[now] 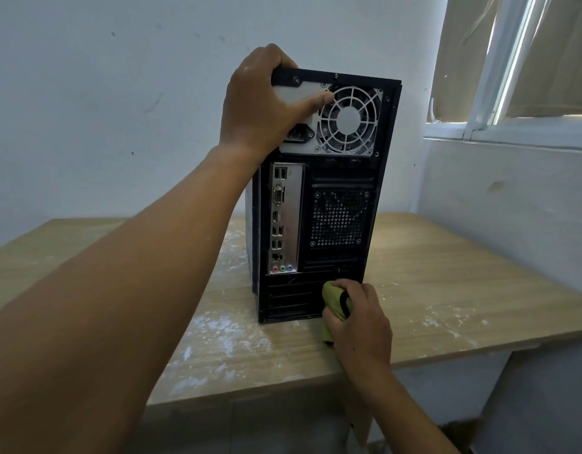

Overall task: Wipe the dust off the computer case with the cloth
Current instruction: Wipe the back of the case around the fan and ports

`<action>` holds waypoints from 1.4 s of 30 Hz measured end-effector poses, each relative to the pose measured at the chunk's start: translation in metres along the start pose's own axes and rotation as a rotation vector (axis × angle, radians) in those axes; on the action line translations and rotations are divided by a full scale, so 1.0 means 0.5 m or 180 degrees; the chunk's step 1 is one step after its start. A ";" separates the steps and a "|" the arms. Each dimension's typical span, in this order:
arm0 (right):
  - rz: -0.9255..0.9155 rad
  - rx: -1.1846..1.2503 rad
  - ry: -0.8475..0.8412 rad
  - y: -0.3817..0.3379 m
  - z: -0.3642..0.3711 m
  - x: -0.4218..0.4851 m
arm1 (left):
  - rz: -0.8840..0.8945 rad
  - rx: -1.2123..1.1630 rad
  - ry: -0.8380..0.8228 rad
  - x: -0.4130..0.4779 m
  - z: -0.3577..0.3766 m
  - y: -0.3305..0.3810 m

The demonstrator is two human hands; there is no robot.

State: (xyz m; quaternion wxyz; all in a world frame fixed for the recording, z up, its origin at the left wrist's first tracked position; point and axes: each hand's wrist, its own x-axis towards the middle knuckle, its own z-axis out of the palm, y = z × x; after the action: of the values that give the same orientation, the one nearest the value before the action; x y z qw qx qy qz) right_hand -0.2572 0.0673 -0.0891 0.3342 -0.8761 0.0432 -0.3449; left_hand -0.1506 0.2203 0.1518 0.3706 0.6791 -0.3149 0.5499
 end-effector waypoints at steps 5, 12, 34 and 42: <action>-0.0047 0.0215 0.0371 -0.011 0.002 0.001 | 0.0005 0.0010 0.0013 -0.001 0.001 0.001; 0.0236 0.0284 0.0488 -0.041 0.003 0.005 | 0.0001 0.0011 0.0000 0.001 0.000 -0.001; -0.0275 -0.0806 -0.0441 -0.023 -0.028 0.002 | 0.0067 0.0033 0.0058 0.000 0.001 -0.003; -0.0160 -0.1231 -0.0797 -0.027 -0.030 0.002 | -0.0010 -0.0013 0.0044 0.000 -0.001 0.000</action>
State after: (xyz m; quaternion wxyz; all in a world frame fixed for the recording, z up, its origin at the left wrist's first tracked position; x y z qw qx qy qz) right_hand -0.2680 0.0690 -0.0721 0.1542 -0.9606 0.0449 -0.2270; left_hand -0.1509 0.2209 0.1521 0.3749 0.6750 -0.3124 0.5533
